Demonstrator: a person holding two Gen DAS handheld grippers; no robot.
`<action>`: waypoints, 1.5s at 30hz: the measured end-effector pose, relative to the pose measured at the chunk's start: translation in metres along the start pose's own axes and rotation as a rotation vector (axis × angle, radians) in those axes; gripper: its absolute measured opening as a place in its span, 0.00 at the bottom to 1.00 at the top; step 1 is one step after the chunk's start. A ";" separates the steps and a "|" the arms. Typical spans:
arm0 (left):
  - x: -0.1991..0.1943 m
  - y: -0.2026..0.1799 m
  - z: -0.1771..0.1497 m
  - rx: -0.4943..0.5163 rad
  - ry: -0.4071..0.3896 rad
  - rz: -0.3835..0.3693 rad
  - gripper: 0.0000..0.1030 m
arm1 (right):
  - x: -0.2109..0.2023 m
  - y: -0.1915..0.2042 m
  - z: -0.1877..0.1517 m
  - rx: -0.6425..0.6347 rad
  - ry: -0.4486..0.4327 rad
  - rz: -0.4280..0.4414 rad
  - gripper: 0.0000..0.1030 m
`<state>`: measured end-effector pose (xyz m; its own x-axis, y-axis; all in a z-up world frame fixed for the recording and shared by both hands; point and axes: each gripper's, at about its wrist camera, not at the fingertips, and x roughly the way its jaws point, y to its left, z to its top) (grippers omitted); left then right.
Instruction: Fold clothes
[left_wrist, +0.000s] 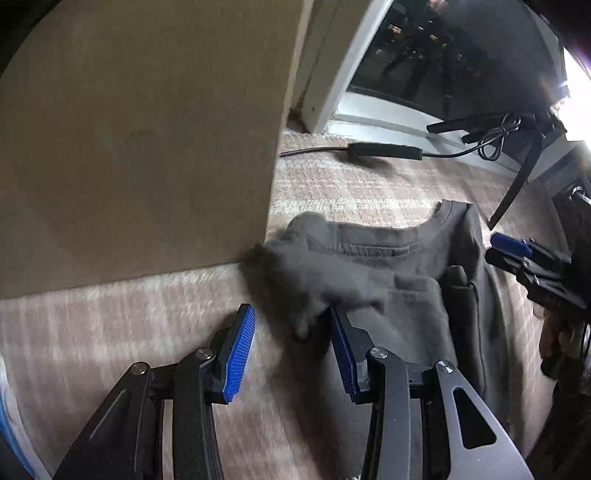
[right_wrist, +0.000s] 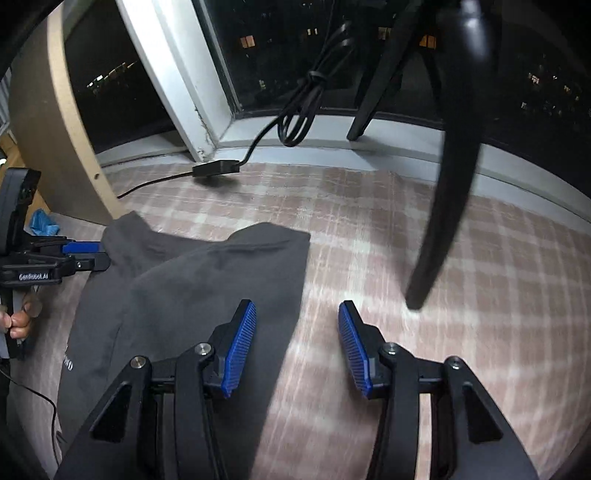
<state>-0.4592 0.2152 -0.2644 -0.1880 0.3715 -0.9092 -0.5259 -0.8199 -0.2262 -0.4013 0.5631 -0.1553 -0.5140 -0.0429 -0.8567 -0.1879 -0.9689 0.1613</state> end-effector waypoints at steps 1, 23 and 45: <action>0.001 0.000 0.002 0.001 0.002 -0.001 0.43 | 0.004 -0.001 0.003 -0.003 0.002 0.013 0.45; -0.041 -0.017 0.010 0.073 -0.083 -0.134 0.08 | -0.020 0.005 0.028 -0.050 -0.100 0.180 0.07; -0.208 -0.105 -0.187 0.268 -0.151 -0.212 0.07 | -0.253 0.058 -0.140 -0.138 -0.224 0.250 0.06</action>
<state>-0.2103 0.1424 -0.1169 -0.1618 0.5970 -0.7857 -0.7607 -0.5826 -0.2861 -0.1649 0.4836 0.0028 -0.7031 -0.2433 -0.6682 0.0737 -0.9595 0.2719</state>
